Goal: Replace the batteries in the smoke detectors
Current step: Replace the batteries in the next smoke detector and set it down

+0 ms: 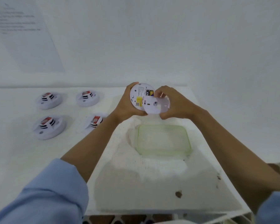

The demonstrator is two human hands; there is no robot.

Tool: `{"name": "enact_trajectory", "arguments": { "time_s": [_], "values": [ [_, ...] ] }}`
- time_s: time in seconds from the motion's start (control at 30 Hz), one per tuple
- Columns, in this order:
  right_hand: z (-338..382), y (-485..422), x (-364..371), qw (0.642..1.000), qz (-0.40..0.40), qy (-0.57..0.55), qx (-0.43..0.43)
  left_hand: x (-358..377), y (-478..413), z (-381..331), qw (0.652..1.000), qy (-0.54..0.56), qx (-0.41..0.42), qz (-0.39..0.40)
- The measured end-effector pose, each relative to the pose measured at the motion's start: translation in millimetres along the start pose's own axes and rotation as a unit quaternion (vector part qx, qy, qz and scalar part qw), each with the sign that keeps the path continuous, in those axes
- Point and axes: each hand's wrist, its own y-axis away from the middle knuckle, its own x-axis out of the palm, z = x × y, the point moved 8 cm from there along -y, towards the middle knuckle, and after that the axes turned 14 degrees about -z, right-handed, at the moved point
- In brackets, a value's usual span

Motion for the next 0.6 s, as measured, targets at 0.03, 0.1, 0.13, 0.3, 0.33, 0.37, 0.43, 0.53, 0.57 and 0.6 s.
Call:
{"name": "enact_trajectory", "arguments": {
  "time_s": [0.03, 0.1, 0.13, 0.3, 0.33, 0.37, 0.43, 0.53, 0.57, 0.6],
  "values": [
    [-1, 9, 0, 1.0, 0.008, -0.016, 0.013, -3, 4, 0, 1.0, -0.003, -0.002, -0.005],
    [-6, 27, 1, 0.997, 0.034, -0.043, 0.047, -8, 9, -3, 1.0, -0.009, -0.009, -0.012],
    [-9, 36, 3, 0.995, 0.051, -0.049, 0.064, -11, 11, -4, 1.0, -0.009, -0.014, -0.022],
    [-24, 65, 23, 0.988, 0.12, -0.011, 0.092, -20, 21, -8, 0.998, -0.007, -0.033, -0.061],
    [-27, 67, 28, 0.988, 0.127, -0.003, 0.094, -20, 24, -9, 0.997, -0.007, -0.035, -0.063],
    [-28, 69, 31, 0.986, 0.135, 0.006, 0.094, -20, 27, -11, 0.997, -0.005, -0.037, -0.064],
    [-32, 71, 36, 0.984, 0.151, 0.026, 0.095, -19, 32, -14, 0.997, -0.001, -0.038, -0.063],
    [-26, 62, 23, 0.991, 0.094, 0.004, 0.092, -19, 34, -17, 0.997, 0.005, -0.035, -0.066],
    [-18, 54, 13, 0.996, 0.041, -0.019, 0.082, -18, 34, -18, 0.997, 0.009, -0.035, -0.067],
    [-9, 45, 1, 0.997, -0.019, -0.043, 0.067, -18, 33, -18, 0.997, 0.011, -0.036, -0.068]
  ]
}}
